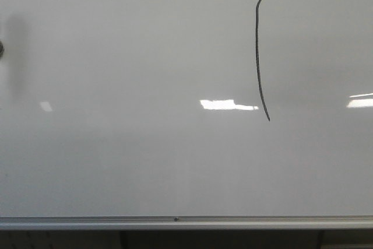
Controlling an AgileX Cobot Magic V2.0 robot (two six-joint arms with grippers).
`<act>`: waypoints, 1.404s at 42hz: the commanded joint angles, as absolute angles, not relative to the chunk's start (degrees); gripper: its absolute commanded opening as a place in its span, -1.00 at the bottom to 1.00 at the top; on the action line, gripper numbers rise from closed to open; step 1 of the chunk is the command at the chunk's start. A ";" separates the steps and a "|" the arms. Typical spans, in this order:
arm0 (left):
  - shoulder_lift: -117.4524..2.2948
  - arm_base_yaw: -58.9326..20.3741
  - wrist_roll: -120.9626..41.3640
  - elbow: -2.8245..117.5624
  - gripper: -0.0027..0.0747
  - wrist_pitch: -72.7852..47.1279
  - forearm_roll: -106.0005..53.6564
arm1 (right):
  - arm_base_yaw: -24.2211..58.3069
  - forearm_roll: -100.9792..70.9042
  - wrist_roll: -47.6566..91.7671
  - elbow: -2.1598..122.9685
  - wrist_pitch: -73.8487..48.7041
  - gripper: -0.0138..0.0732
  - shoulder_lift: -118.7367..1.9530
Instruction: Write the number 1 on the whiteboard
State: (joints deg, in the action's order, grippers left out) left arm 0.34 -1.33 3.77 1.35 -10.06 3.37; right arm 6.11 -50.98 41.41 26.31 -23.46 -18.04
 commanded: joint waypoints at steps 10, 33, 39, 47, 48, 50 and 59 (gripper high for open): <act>1.31 -0.25 4.42 -1.92 -0.98 -5.33 2.19 | 5.80 -52.48 42.00 27.71 -20.32 -0.82 -18.54; 1.31 0.33 4.42 -1.92 -0.98 -5.13 2.19 | 5.80 -52.48 42.00 27.71 -20.32 -0.82 -18.54; 1.31 0.33 4.42 -1.92 -0.98 -5.13 2.19 | 5.80 -52.48 42.00 27.71 -20.32 -0.82 -18.54; 1.31 0.33 4.42 -1.92 -0.98 -5.13 2.19 | 5.80 -52.48 42.00 27.71 -20.32 -0.82 -18.54; 1.31 0.33 4.42 -1.92 -0.98 -5.13 2.19 | 5.80 -52.48 42.00 27.71 -20.24 -0.82 -18.54; 1.31 0.33 4.42 -1.92 -0.98 -5.13 2.19 | 5.80 -52.48 42.00 27.65 -20.07 -0.82 -18.54; 1.31 0.33 4.42 -1.92 -0.98 -5.13 2.19 | 5.80 -54.13 42.05 22.05 -7.96 -0.82 -16.17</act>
State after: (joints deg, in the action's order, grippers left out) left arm 0.34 0.17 3.88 -0.52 -9.79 2.60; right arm 6.11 -51.77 41.41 23.19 -16.96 -16.92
